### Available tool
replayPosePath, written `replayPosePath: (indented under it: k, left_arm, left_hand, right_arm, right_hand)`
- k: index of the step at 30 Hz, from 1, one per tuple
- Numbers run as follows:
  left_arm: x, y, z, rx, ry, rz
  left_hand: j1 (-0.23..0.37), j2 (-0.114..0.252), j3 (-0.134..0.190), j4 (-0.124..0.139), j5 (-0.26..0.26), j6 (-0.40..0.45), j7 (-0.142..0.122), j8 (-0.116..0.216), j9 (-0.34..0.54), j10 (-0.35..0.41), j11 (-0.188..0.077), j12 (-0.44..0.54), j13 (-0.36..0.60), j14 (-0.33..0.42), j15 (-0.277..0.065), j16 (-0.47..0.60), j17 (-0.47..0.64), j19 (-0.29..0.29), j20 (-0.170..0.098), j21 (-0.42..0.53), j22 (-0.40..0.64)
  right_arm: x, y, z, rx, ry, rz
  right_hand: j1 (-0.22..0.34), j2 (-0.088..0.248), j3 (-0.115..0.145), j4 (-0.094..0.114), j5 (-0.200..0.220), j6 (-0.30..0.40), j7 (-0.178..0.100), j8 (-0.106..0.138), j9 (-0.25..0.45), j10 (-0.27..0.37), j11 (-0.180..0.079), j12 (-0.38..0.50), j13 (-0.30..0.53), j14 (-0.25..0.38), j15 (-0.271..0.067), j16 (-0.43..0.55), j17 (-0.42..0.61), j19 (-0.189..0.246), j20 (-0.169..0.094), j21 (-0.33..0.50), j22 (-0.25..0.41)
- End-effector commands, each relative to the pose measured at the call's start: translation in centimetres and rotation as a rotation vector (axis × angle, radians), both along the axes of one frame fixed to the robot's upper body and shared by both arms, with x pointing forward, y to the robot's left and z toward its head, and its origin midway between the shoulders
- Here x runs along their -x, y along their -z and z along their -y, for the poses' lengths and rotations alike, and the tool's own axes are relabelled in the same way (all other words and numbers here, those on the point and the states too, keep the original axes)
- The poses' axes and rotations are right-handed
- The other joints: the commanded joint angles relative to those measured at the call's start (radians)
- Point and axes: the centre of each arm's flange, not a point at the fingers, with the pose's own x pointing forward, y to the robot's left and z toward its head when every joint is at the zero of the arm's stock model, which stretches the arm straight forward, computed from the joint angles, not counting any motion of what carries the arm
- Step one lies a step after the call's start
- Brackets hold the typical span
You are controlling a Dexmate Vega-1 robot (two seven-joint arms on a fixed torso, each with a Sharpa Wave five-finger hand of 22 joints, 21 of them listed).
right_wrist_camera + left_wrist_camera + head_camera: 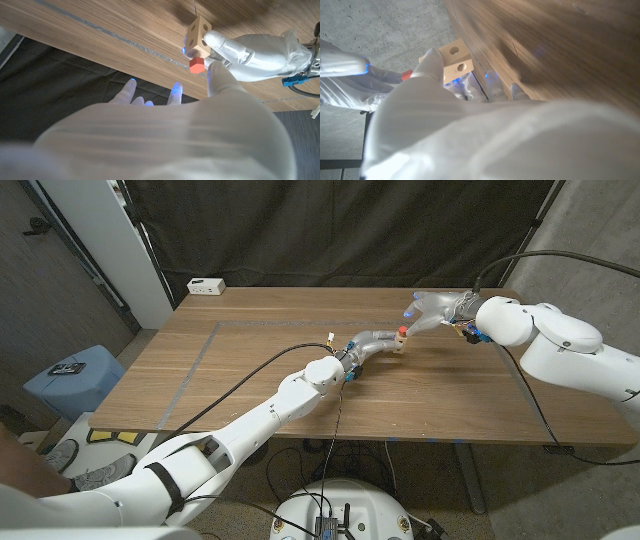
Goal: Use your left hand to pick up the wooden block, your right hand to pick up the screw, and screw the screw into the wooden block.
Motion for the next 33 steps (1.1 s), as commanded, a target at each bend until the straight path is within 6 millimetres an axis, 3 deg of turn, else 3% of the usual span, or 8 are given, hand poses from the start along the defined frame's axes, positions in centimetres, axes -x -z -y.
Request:
replayPosePath:
  k: [1,33]
  left_arm:
    - [0.0,0.2,0.0,0.001,-0.004,-0.004]
    - [0.2,0.3,0.0,0.001,-0.001,0.0]
  left_hand:
    - [-0.006,0.002,-0.003,0.005,0.006,0.001,0.004,0.003,0.003,0.006,-0.002,0.007,0.005,0.007,-0.055,0.005,0.003,0.001,0.003,0.005,0.004]
    - [-0.036,0.007,-0.015,0.018,0.007,-0.011,0.012,-0.002,0.004,0.004,-0.002,0.009,0.007,0.013,-0.051,0.009,0.006,0.003,0.007,0.006,0.004]
  right_arm:
    - [-0.5,-0.5,-0.6,0.061,0.02,-0.028]
    - [-0.9,-1.0,-2.3,0.173,0.03,-0.012]
  right_hand:
    - [0.019,-0.002,0.012,0.0,-0.002,0.011,0.0,0.004,0.004,-0.011,0.001,0.006,0.004,-0.007,0.001,0.0,0.001,-0.004,-0.003,0.001,0.003]
    - [0.102,0.006,0.053,-0.005,-0.017,0.074,-0.01,0.034,0.016,-0.004,-0.012,0.014,0.003,-0.002,-0.008,0.006,-0.001,0.002,-0.004,0.006,0.003]
